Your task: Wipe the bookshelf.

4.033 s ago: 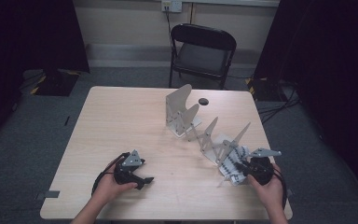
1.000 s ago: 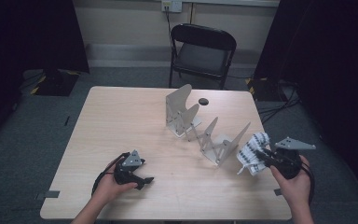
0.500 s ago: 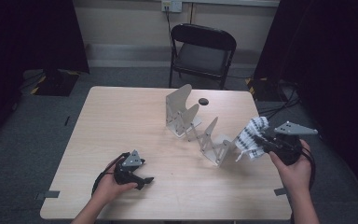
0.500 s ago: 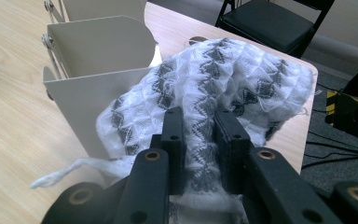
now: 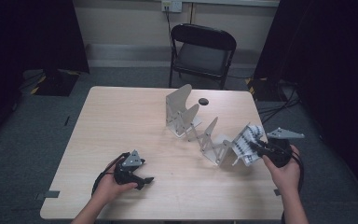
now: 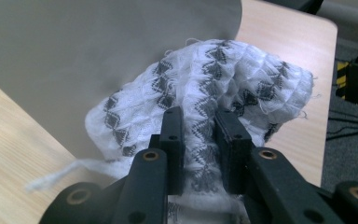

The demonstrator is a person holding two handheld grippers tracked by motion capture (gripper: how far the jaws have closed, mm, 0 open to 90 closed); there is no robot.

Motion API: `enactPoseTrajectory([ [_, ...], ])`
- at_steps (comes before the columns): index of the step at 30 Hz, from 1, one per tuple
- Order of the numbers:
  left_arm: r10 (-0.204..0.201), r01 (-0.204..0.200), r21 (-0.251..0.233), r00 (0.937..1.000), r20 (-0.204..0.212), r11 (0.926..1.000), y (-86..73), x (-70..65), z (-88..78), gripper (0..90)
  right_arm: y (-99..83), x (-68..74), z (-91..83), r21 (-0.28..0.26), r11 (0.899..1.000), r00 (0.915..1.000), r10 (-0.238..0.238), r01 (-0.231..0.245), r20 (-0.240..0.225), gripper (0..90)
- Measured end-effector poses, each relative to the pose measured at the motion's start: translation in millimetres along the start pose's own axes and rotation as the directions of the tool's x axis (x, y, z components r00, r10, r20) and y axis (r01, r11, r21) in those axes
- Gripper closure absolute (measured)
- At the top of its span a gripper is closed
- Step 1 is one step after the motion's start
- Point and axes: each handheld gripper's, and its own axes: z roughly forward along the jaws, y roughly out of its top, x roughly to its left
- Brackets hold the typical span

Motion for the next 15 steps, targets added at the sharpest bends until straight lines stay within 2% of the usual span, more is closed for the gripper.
enactPoseTrajectory([
  [8, 0.0, 0.0, 0.0, 1.0, 0.0, 1.0, 0.0, 0.0, 0.0, 18.6, -20.9, -6.7, 28.6, 0.039, 0.999, 0.9998, 0.011, -0.012, 0.016, 72.0],
  [15, 0.0, 0.0, -0.001, 1.0, 0.0, 1.0, 0.0, 0.0, 0.0, 18.6, -31.5, -2.8, 48.3, 0.087, 0.996, 0.9998, -0.001, -0.001, 0.022, 68.3],
])
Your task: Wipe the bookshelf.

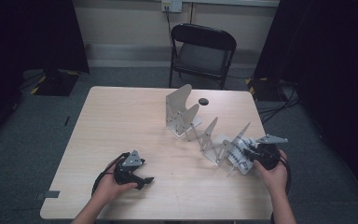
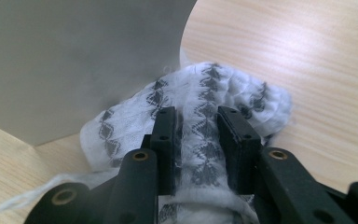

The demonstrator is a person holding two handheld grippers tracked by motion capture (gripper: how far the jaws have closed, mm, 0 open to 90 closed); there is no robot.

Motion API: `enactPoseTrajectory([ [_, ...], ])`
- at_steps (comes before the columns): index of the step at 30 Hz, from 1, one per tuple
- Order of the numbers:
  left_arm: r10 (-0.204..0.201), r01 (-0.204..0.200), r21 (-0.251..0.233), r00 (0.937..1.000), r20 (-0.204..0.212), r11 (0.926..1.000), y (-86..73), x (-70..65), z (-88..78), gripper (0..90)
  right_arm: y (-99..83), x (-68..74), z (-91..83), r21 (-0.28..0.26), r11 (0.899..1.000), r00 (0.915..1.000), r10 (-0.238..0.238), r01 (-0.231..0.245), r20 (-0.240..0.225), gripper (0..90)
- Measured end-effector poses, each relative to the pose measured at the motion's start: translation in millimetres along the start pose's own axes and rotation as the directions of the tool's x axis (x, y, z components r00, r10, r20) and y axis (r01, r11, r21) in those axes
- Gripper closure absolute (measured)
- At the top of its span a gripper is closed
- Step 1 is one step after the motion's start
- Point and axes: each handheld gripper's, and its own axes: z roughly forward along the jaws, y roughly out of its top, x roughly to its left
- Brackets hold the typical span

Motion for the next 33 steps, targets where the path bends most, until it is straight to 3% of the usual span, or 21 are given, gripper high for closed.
enactPoseTrajectory([
  [9, 0.0, 0.0, 0.0, 1.0, 0.0, 1.0, 0.0, 0.0, 0.0, 18.6, -12.4, 7.2, 6.2, 0.034, 0.999, 0.9999, 0.007, -0.007, -0.011, 68.0],
  [15, 0.0, 0.0, 0.001, 1.0, -0.001, 1.0, 0.0, 0.0, -0.1, 18.6, -26.0, 15.7, 5.4, 0.03, 0.999, 0.9987, 0.017, -0.015, -0.048, 68.0],
  [26, 0.0, 0.0, 0.0, 1.0, 0.0, 1.0, 0.0, 0.0, 0.0, 18.6, -29.0, 48.8, -6.2, 0.048, 0.998, 0.9889, -0.038, 0.045, -0.143, 68.2],
  [33, 0.0, 0.0, 0.0, 1.0, 0.0, 1.0, 0.0, 0.0, 0.0, 18.6, -35.2, 64.0, -14.6, 0.067, 0.996, 0.9823, -0.042, 0.055, -0.183, 66.5],
])
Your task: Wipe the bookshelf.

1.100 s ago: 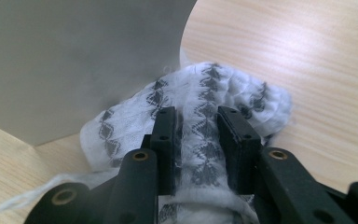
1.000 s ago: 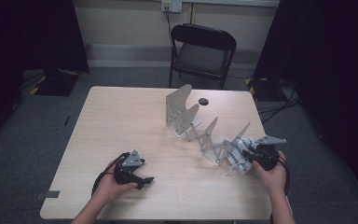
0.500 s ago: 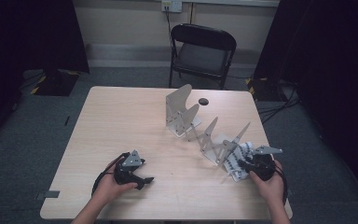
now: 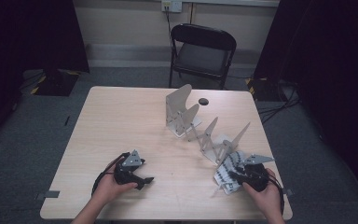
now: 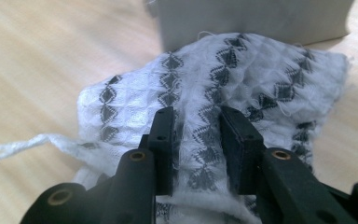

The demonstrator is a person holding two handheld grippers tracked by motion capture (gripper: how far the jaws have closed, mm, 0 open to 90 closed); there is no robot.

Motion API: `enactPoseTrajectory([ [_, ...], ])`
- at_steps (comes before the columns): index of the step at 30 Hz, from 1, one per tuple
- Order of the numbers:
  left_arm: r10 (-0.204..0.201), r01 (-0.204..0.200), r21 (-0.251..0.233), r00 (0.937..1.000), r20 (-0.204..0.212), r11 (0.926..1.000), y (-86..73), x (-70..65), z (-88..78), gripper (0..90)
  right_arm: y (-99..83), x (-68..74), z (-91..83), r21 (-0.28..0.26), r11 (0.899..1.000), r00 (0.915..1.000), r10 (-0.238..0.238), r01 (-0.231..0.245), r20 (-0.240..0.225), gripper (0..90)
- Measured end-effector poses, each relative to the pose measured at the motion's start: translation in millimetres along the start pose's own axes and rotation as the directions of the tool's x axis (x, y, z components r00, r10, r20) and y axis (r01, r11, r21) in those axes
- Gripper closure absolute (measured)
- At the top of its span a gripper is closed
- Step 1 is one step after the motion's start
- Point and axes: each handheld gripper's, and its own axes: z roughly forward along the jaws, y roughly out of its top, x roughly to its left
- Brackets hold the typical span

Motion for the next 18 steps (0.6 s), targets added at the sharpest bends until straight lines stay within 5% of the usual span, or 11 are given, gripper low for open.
enactPoseTrajectory([
  [4, 0.0, 0.0, 0.0, 1.0, 0.0, 1.0, 0.0, -0.1, 0.0, 18.6, -4.1, 6.0, -10.2, 0.001, 1.0, 0.9999, 0.009, -0.009, 0.006, 57.3],
  [7, 0.0, 0.0, 0.0, 1.0, 0.0, 1.0, 0.0, 0.0, 0.0, 18.6, -1.9, 3.4, -22.2, -0.063, 0.997, 0.9987, 0.049, -0.048, 0.016, 55.3],
  [10, 0.0, 0.0, 0.0, 1.0, 0.0, 1.0, 0.0, 0.0, 0.0, 18.6, 5.5, 1.7, -27.3, -0.111, 0.993, 0.999, 0.035, -0.032, 0.027, 55.9],
  [18, -0.003, 0.003, -0.001, 1.0, -0.001, 1.0, 0.1, 0.2, 0.2, 18.6, 15.2, -0.2, 4.5, -0.059, 0.998, 0.9999, -0.001, 0.002, 0.016, 58.1],
])
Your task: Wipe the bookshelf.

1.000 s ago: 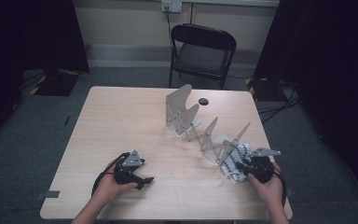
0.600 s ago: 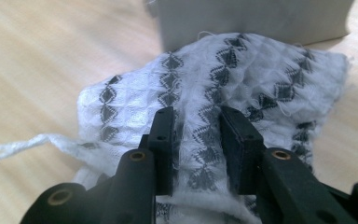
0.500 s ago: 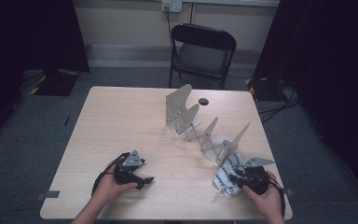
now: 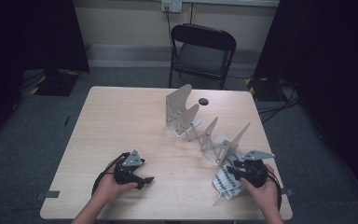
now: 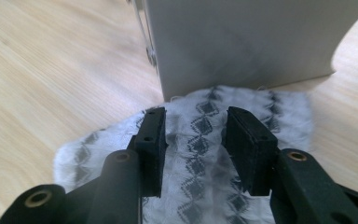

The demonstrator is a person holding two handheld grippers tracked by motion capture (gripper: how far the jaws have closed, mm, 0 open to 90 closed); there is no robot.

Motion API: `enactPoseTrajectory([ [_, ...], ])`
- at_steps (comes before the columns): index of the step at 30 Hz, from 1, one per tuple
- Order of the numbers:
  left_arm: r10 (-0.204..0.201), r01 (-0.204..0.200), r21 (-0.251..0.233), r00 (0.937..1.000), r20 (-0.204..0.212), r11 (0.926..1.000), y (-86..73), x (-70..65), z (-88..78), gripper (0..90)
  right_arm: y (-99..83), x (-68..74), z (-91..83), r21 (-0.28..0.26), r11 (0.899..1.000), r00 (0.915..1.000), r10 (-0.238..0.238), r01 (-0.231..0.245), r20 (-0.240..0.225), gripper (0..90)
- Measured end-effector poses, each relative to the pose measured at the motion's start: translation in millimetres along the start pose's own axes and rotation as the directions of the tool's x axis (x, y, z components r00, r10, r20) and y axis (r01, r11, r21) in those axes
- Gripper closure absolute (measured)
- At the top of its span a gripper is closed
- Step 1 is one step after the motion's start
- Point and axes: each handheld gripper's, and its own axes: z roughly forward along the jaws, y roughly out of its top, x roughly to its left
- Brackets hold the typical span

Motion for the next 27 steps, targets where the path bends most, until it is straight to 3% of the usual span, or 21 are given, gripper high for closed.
enactPoseTrajectory([
  [3, 0.0, 0.0, 0.0, 1.0, 0.0, 1.0, 0.0, 0.0, 0.0, 18.6, -4.9, 1.6, 3.2, 0.022, 1.0, 0.9999, -0.017, 0.017, 0.0, 58.2],
  [9, 0.0, 0.0, 0.0, 1.0, 0.0, 1.0, 0.0, 0.0, 0.0, 18.6, -23.2, 1.1, -7.9, 0.05, 0.999, 0.9997, -0.021, 0.021, 0.009, 58.0],
  [12, -0.003, 0.003, -0.002, 1.0, -0.001, 1.0, 0.0, -0.2, 0.2, 18.6, -31.4, -0.1, -17.7, 0.053, 0.999, 0.9999, -0.005, 0.004, 0.01, 56.4],
  [15, -0.003, 0.003, -0.002, 1.0, -0.001, 1.0, 0.1, -0.2, 0.2, 18.6, -32.4, -1.1, -24.3, 0.04, 0.999, 0.9996, 0.022, -0.023, 0.016, 48.9],
  [20, -0.004, 0.004, -0.001, 1.0, -0.003, 1.0, 0.1, -0.2, 0.2, 18.6, -17.9, -0.2, -37.4, -0.023, 0.999, 0.9996, 0.028, -0.028, 0.006, 46.7],
  [27, -0.004, 0.004, -0.001, 1.0, -0.003, 1.0, 0.1, -0.2, 0.2, 18.6, 19.2, 6.1, -60.3, -0.082, 0.997, 1.0, -0.002, 0.003, 0.008, 45.3],
])
